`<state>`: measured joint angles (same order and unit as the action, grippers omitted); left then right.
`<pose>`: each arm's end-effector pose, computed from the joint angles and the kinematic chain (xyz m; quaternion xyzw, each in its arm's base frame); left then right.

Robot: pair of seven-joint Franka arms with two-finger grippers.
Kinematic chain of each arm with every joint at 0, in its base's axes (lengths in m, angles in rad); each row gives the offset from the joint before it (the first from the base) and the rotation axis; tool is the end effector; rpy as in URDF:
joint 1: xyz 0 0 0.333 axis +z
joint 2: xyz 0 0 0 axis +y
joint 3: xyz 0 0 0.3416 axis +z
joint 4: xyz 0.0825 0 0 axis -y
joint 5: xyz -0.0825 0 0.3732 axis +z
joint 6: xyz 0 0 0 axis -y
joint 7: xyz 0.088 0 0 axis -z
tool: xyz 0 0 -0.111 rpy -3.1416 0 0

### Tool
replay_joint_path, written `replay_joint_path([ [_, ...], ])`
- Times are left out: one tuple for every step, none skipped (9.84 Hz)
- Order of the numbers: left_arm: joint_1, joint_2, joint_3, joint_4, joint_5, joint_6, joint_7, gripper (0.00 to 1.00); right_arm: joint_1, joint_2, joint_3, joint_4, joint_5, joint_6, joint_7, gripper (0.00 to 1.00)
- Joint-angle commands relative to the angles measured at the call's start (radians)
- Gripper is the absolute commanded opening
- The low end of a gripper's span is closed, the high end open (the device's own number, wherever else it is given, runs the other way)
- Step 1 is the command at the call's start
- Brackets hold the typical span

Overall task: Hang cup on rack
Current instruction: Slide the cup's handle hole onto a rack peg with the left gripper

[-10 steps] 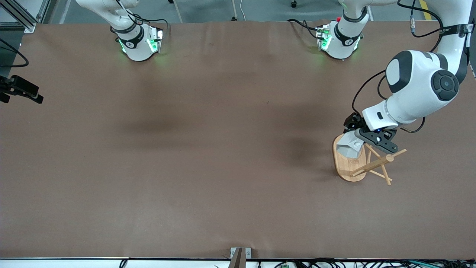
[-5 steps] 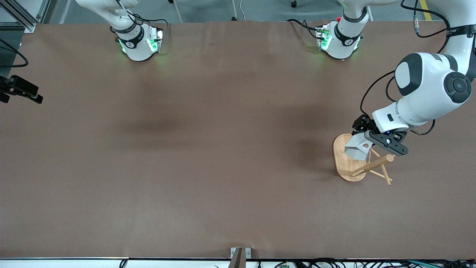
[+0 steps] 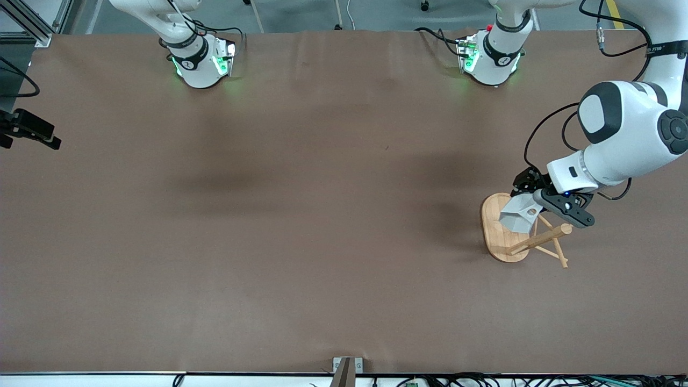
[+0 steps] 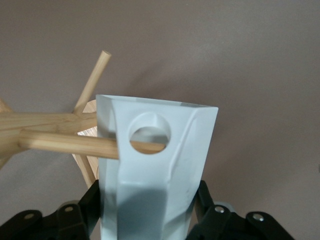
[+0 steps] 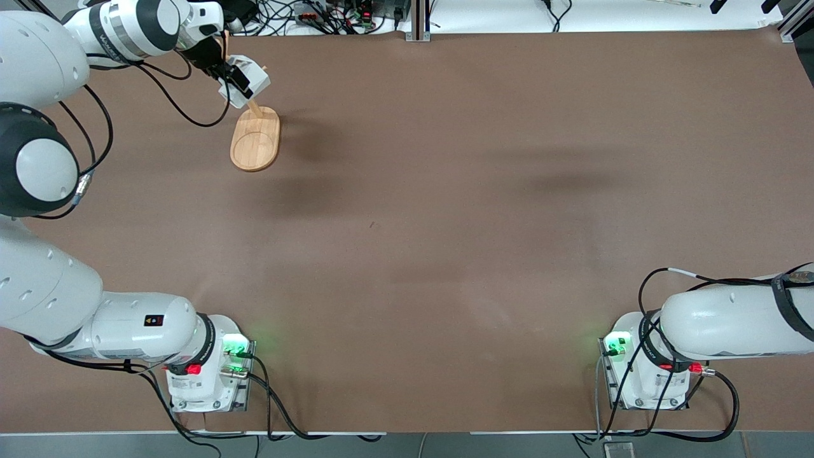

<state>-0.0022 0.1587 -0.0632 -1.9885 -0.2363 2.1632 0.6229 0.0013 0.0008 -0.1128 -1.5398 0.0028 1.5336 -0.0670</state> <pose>0.5819 -0.0469 0.4147 0.9564 -0.2732 0.0359 0.0971 0.5372 -0.0598 0.6567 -0.9997 0.0222 0.0034 0.0017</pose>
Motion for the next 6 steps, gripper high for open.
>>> replay_joint_path([
  [-0.002, 0.044, 0.028, 0.003, -0.009, 0.02, 0.024, 0.09, 0.006, -0.016, -0.002, -0.011, -0.015, 0.002, 0.018, 1.0],
  [-0.002, 0.044, 0.031, 0.005, -0.006, 0.02, 0.024, 0.07, 0.006, -0.016, -0.002, -0.011, -0.015, 0.0, 0.018, 1.0],
  [-0.002, 0.039, 0.031, 0.008, -0.006, 0.02, 0.015, 0.04, 0.003, -0.016, -0.002, -0.011, -0.015, 0.002, 0.018, 1.0],
  [-0.004, 0.041, 0.031, 0.026, -0.005, 0.02, 0.014, 0.03, 0.003, -0.016, -0.002, -0.011, -0.015, 0.0, 0.018, 1.0],
  [-0.005, 0.039, 0.031, 0.03, -0.009, 0.02, 0.012, 0.03, 0.003, -0.016, -0.004, -0.011, -0.015, -0.003, 0.018, 1.0],
  [-0.007, 0.041, 0.029, 0.04, -0.014, 0.02, 0.012, 0.02, 0.002, -0.016, -0.004, -0.011, -0.015, -0.003, 0.018, 1.0],
])
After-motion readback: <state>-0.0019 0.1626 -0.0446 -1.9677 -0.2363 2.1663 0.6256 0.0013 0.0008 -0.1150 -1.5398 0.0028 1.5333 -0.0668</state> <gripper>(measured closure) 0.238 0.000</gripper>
